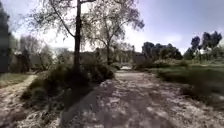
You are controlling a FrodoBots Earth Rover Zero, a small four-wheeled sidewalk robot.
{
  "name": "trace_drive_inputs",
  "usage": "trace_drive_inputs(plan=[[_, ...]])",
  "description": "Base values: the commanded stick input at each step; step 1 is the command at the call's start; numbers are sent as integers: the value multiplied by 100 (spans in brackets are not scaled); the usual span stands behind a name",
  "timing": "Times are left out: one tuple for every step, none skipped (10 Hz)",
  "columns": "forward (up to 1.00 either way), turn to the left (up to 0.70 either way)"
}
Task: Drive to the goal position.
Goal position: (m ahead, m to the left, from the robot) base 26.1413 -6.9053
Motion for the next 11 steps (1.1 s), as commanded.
trace_drive_inputs(plan=[[70, -15], [70, -33], [70, -35], [70, -35], [70, -35], [70, -35], [70, -35], [70, -35], [70, -35], [70, -21], [70, -2]])
